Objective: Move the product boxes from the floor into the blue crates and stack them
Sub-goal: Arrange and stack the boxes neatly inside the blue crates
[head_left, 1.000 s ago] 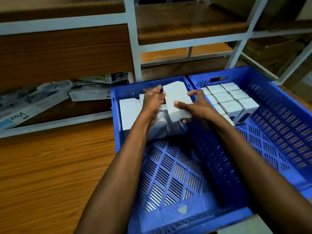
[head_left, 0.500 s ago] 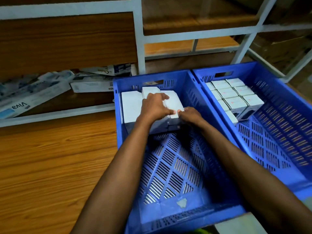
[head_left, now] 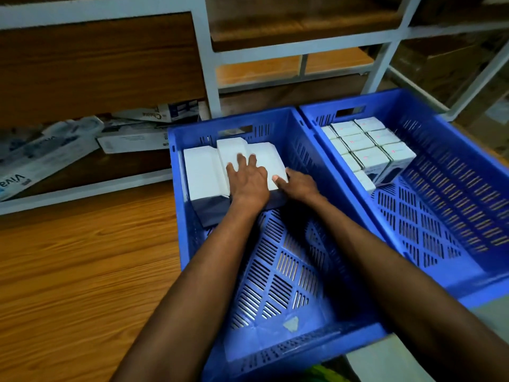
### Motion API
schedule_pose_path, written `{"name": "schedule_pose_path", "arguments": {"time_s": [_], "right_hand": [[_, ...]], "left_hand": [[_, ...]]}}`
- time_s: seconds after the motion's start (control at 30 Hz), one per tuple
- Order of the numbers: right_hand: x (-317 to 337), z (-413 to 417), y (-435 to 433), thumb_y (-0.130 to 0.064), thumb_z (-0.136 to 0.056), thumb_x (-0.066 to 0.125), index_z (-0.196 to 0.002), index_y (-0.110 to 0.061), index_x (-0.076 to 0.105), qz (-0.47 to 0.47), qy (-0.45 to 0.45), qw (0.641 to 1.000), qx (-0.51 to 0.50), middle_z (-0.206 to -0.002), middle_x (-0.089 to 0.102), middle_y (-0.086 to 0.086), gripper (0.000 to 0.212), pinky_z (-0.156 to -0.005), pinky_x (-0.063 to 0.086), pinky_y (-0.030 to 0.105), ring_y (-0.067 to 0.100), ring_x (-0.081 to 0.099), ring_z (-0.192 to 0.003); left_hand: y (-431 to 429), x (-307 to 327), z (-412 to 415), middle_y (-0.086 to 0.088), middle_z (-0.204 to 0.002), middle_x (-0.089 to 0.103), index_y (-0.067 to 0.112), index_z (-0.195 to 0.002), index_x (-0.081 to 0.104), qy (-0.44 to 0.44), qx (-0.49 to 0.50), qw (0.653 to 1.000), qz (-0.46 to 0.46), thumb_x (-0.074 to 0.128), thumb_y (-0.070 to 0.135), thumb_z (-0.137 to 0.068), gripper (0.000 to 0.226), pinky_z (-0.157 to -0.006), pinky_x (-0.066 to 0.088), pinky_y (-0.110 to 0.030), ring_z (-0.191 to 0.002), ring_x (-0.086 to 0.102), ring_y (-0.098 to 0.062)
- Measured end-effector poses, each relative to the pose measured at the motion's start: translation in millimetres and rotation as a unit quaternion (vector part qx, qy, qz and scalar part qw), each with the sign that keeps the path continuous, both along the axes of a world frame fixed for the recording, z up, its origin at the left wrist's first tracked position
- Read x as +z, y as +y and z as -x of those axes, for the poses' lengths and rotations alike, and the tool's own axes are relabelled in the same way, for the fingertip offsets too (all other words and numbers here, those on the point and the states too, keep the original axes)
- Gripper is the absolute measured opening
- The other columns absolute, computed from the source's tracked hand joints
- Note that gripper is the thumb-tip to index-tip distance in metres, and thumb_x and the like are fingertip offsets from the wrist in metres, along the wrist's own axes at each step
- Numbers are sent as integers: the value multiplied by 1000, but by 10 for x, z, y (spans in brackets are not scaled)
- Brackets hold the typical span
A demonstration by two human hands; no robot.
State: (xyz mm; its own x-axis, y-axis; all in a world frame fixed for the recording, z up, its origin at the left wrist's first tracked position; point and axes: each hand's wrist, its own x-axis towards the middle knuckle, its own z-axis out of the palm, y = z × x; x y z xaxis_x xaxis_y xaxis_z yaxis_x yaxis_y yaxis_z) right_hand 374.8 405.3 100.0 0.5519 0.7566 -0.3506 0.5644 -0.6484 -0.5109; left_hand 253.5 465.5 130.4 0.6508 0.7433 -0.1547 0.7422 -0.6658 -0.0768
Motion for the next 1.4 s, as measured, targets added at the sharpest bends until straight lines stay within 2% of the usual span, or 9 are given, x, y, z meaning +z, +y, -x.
{"name": "schedule_pose_path", "arguments": {"time_s": [0.13,0.23,0.33,0.43,0.6,0.83,1.07,1.23,1.4], "right_hand": [[164,62,8,-54,-101,53,-154,-18,41,1,-173,983,61,-146,47,24,66,-101,47,50,45,52,-129],[235,-18,51,-41,-101,58,-153,-16,44,-16,-205,971,124,-142,51,23,59,-104,45,45,41,53,-128],[239,-88,40,-26,-92,74,-163,-21,17,34,-162,967,193,-163,25,20,92,-121,27,46,42,27,-146],[120,-30,-65,-26,-71,93,-163,-32,1,35,-107,972,209,-169,-8,11,130,-121,20,61,43,2,-153],[-326,98,-116,-34,-67,95,-162,-38,5,-41,-106,970,214,-170,-16,6,131,-116,31,65,48,7,-151],[-568,152,-86,-28,-79,87,-163,-31,17,-127,-168,960,182,-170,2,15,109,-108,44,61,50,30,-139],[-373,142,-71,-33,-78,87,-158,-50,-4,-105,-165,964,182,-170,-14,1,123,-100,35,79,48,-4,-155],[-388,159,-20,-24,-79,87,-157,-52,-7,-96,-170,962,194,-171,-5,4,125,-105,36,76,50,-5,-154],[-357,150,-1,-29,-79,86,-156,-55,-9,-85,-160,964,196,-171,-5,4,125,-109,29,76,49,-6,-154]], "left_hand": [[95,-6,91,-4,-170,10,27,-155,36,-18,-22,1000,12,64,35,-93,68,-121,12,-60,-156,3,-32],[158,50,206,-5,-171,-2,35,-162,7,-21,-25,999,38,69,42,-90,95,-122,0,-63,-157,-7,-32],[151,-13,330,-8,-169,-16,39,-158,-17,-24,26,999,25,78,44,-82,122,-119,-4,-69,-155,-14,-37],[181,-210,431,-7,-169,-16,45,-154,-23,-58,116,992,9,92,34,-66,145,-116,-6,-74,-154,-13,-44],[210,-373,484,-9,-170,4,45,-156,-16,-68,115,990,-40,90,33,-70,137,-116,-1,-74,-152,-2,-52],[196,-376,489,-11,-170,6,44,-156,-18,-61,108,991,-55,87,35,-75,132,-115,1,-76,-151,-1,-54],[23,-240,458,-18,-169,-1,47,-156,-12,-113,94,988,-41,88,43,-71,132,-115,4,-74,-153,-4,-48],[0,-342,456,-16,-169,-4,42,-158,-5,-83,78,992,-57,81,29,-82,116,-114,8,-76,-153,2,-49],[-34,-324,426,-14,-169,-3,39,-159,-3,-67,79,993,-52,83,33,-79,117,-114,9,-77,-152,2,-49]]}}
